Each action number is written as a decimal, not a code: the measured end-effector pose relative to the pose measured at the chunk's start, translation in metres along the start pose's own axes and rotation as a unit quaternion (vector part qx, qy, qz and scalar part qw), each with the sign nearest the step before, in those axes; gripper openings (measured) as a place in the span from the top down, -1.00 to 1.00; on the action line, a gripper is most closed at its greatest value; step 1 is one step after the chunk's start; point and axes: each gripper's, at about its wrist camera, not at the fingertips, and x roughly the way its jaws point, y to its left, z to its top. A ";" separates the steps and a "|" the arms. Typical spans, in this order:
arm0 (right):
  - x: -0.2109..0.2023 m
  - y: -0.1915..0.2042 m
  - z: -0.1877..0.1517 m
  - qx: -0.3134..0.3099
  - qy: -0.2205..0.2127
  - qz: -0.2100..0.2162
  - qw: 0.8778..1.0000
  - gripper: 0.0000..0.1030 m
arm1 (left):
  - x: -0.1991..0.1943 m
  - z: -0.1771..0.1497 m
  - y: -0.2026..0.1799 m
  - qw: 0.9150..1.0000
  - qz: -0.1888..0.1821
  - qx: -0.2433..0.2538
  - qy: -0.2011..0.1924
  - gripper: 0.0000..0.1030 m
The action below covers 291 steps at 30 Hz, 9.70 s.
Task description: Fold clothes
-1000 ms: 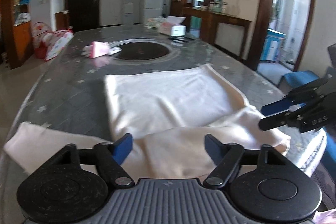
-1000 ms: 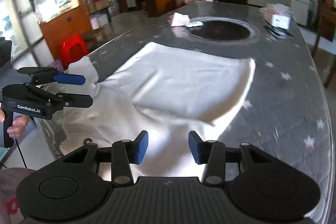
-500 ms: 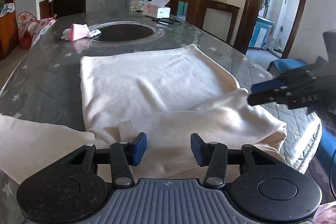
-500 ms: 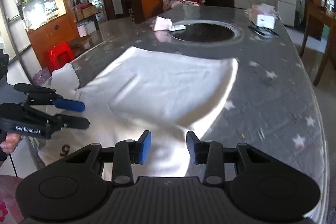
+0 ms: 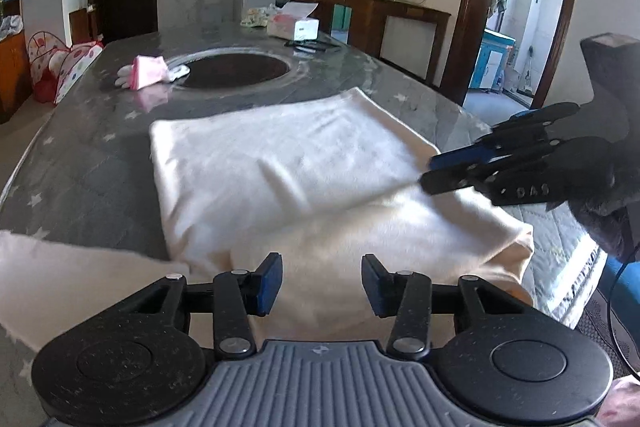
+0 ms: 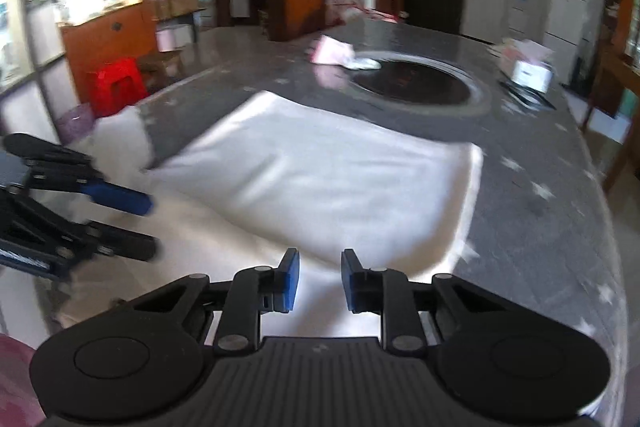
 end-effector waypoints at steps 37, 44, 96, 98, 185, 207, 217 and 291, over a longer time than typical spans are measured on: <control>0.018 0.071 0.017 -0.079 -0.006 0.054 0.995 0.09 | -0.046 -0.029 0.191 0.921 0.306 -0.239 -0.033 -0.30; 0.014 0.070 0.016 -0.070 -0.007 0.052 0.996 0.09 | -0.038 -0.028 0.199 0.923 0.298 -0.241 -0.037 0.29; -0.034 -0.016 -0.021 0.069 -0.032 0.002 0.997 0.12 | -0.049 -0.007 0.012 1.000 0.007 0.019 -0.023 -0.03; -0.026 -0.014 -0.022 0.067 -0.019 0.002 0.998 0.14 | -0.051 -0.019 0.018 1.000 0.018 0.021 -0.010 -0.03; -0.075 0.036 -0.053 -0.125 0.020 -0.004 0.992 0.03 | -0.045 -0.057 -0.050 0.956 -0.059 0.288 -0.012 0.18; -0.038 0.051 -0.055 -0.179 0.003 0.043 0.983 0.48 | -0.036 -0.009 -0.023 0.978 -0.080 0.186 -0.042 0.71; -0.042 0.034 -0.028 -0.111 0.005 0.077 0.991 0.72 | -0.047 -0.046 -0.023 0.975 -0.040 0.214 -0.041 0.13; 0.022 -0.050 0.012 0.047 -0.005 -0.032 0.998 0.51 | 0.078 0.059 0.046 0.992 0.042 0.120 -0.007 0.47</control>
